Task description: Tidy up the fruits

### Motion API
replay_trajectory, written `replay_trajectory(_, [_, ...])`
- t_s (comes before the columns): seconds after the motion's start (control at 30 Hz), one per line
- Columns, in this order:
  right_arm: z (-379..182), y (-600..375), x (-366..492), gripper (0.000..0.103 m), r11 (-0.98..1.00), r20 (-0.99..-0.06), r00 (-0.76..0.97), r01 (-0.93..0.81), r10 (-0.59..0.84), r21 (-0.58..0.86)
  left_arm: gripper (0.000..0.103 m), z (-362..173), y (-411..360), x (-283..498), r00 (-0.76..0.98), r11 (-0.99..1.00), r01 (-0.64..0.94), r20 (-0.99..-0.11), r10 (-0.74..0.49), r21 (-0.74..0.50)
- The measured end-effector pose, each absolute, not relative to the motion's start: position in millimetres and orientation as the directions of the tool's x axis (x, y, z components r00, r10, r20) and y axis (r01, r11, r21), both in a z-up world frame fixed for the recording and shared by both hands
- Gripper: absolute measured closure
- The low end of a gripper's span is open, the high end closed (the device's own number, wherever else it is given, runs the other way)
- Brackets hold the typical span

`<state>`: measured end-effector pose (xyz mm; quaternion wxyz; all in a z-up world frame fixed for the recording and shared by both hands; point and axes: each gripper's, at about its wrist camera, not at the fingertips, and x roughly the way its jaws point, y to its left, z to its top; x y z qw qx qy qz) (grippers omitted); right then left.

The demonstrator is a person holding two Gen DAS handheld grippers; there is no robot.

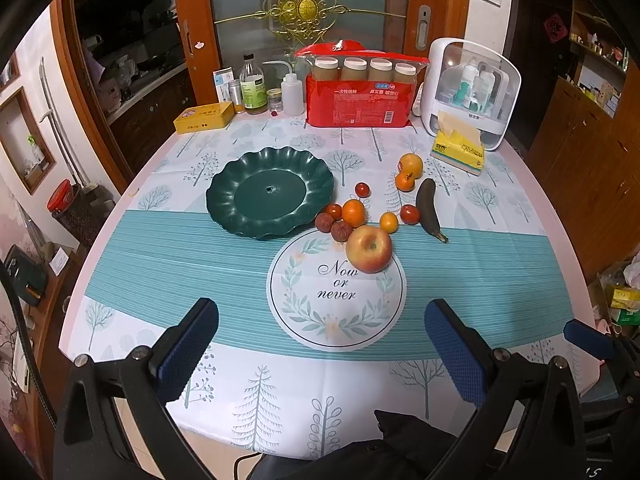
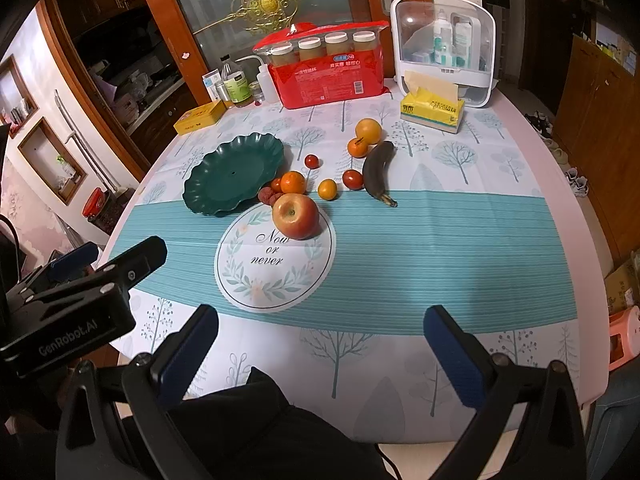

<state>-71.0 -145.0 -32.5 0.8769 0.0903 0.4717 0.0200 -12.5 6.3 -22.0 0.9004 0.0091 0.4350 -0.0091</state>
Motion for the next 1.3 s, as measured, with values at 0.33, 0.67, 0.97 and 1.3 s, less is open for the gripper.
replay_trajectory(0.33, [-32.4,-147.8,-67.8,0.000,0.982,-0.822,0.555,0.049,0.125,0.182,0.001,-21.0,1.4,-14.3,0.609,1.000,0.030,-0.793,-0.025,-0.008])
replay_trajectory(0.67, [-40.4,-155.6,-65.1,0.000,0.971,-0.807,0.575,0.083,0.138,0.225,0.001,-17.4,-0.9,8.1,0.594,0.999,0.026,-0.803,-0.047,-0.039])
replay_trajectory(0.97, [-32.6,-187.1,-19.7,0.000,0.959,-0.794,0.595,0.128,0.128,0.251,0.001,-20.6,-7.6,48.4,0.566,0.999,0.022,-0.824,-0.036,-0.028])
replay_trajectory(1.3, [-40.0,-219.9,52.7,0.000,0.948,-0.805,0.577,0.163,0.133,0.274,0.001,-40.7,-16.7,107.3,0.482,0.999,0.023,-0.875,-0.048,-0.042])
